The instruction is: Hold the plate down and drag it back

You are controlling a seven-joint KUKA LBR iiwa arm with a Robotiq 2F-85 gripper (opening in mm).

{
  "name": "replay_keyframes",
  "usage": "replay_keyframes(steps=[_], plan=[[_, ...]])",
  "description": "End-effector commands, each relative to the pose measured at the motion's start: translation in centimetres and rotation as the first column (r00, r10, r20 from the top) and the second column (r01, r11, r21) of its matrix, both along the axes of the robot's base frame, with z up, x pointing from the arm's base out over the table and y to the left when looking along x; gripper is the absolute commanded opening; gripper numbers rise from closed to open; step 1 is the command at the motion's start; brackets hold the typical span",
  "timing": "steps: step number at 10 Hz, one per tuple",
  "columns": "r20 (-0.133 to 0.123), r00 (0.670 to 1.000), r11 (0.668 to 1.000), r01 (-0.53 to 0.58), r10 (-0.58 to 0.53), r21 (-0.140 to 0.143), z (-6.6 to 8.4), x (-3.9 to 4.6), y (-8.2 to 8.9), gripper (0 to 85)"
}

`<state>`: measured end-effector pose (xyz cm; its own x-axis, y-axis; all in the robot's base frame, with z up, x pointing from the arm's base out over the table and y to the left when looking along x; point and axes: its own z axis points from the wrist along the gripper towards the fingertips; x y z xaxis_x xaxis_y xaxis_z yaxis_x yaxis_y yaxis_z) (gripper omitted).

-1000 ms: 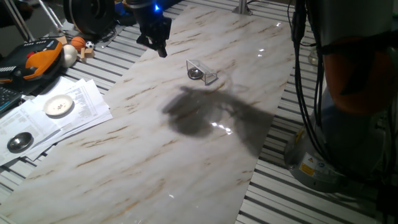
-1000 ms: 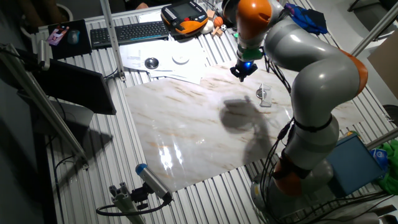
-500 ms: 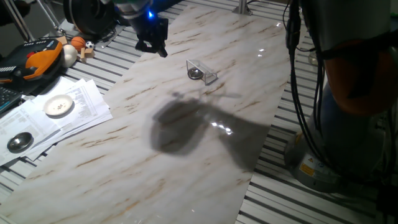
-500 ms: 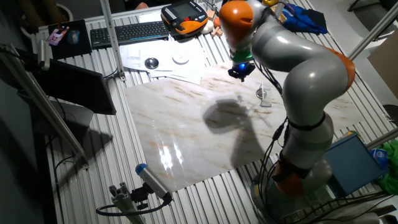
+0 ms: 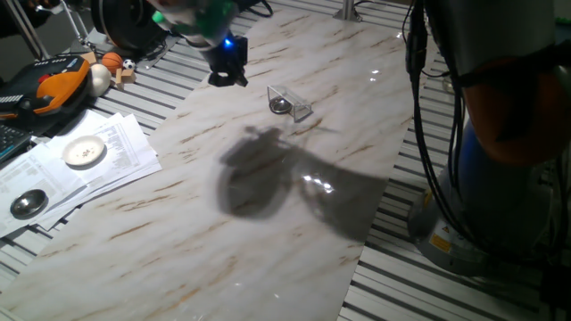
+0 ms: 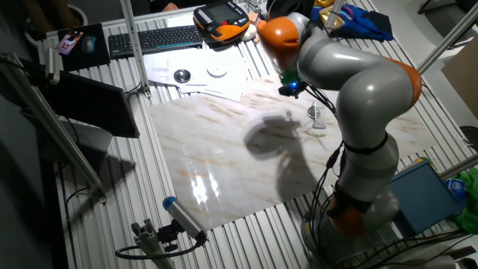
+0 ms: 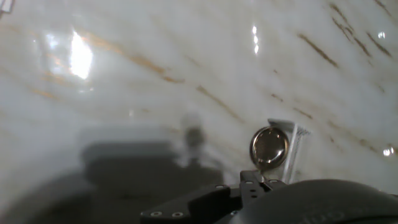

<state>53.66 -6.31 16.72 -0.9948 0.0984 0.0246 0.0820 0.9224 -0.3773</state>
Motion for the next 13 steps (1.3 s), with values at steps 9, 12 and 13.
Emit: replay_keyframes(steps=[9, 12, 13], plan=[[-0.168, 0.982, 0.996, 0.085, -0.086, -0.013, -4.8, -0.17, -2.7, 0.0], [-0.148, 0.977, 0.987, 0.144, -0.154, -0.074, -4.8, -0.17, -2.7, 0.0], [-0.13, 0.977, 0.985, 0.161, -0.167, -0.06, -4.8, -0.17, -2.7, 0.0]])
